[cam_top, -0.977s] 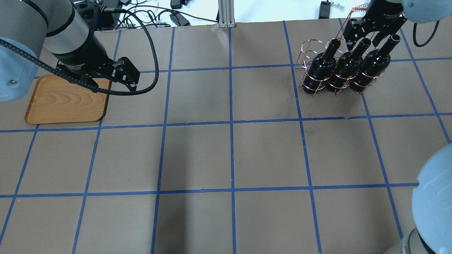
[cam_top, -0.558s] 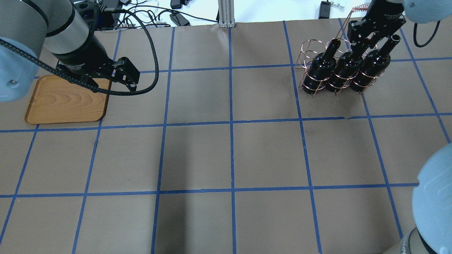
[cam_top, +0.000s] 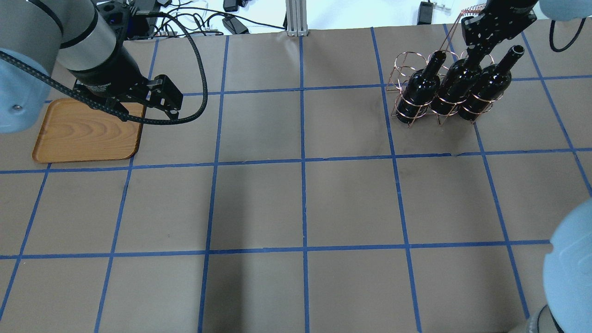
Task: Take wine from basket and place on tray
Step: 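Grasp the middle dark wine bottle neck and lift it from the rack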
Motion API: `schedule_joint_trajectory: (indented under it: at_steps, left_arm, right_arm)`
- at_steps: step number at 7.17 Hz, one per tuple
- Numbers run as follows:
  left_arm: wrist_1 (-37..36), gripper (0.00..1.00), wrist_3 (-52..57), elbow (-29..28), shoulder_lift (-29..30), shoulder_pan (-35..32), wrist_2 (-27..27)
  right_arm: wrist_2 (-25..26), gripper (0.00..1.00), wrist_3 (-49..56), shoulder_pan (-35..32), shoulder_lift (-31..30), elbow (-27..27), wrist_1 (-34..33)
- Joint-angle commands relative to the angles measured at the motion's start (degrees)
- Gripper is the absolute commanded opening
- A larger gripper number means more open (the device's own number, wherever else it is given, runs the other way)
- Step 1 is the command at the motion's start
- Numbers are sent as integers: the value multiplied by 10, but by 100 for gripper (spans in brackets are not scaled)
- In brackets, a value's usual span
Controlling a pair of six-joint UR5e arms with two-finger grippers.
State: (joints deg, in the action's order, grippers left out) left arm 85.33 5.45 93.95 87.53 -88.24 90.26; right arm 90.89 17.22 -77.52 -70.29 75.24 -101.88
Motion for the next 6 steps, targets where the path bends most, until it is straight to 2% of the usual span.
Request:
schedule_joint_trajectory:
  at_steps: [1,4,6]
  left_arm:
    - [-4,100,0,-3,0,1,1]
    - [-3,100,1,-7,-1,16,-3]
    - [-3,100,3,-7,-1,28,-1]
  right_arm:
    - [-7,19,-2,0,-31,-49,47]
    - [-11,20,-24,-4,-88,-60,140]
    - [-8,11,-62,-17,-116,-23,206]
